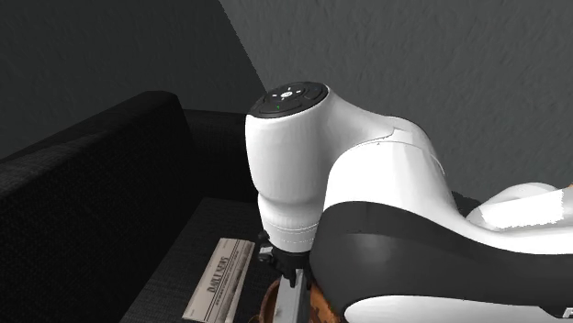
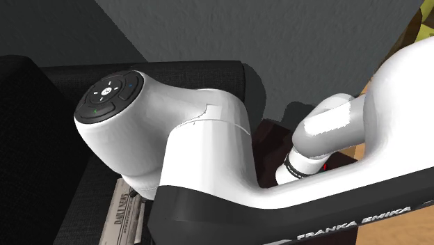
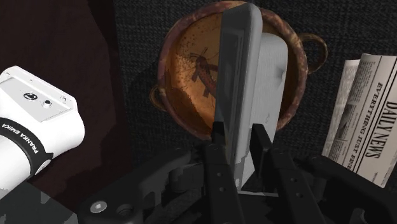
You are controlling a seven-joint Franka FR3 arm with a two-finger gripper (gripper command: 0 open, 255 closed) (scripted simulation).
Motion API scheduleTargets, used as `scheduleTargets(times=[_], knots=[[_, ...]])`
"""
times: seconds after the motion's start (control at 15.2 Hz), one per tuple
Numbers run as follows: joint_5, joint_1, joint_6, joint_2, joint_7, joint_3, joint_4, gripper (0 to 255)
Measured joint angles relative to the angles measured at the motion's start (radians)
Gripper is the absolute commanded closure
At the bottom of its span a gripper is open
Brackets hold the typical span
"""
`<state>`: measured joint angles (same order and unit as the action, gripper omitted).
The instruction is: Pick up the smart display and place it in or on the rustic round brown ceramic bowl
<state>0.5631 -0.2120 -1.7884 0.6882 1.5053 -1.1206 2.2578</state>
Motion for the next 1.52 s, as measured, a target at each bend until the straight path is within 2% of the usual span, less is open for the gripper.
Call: scheduleTargets(times=[0.33, 0.73, 0.79, 1.19, 1.52], knots=[[0.022, -0.012, -0.063, -0.009, -0.003, -0.047, 0.044, 255], [0.025, -0.013, -0.069, -0.009, -0.002, -0.052, 0.048, 255], [0.025, -0.013, -0.069, -0.009, -0.002, -0.053, 0.048, 0], [0.025, -0.013, -0.07, -0.009, -0.002, -0.052, 0.048, 0], [-0.011, 0.005, 0.037, 0.002, 0.009, 0.019, -0.034, 0]])
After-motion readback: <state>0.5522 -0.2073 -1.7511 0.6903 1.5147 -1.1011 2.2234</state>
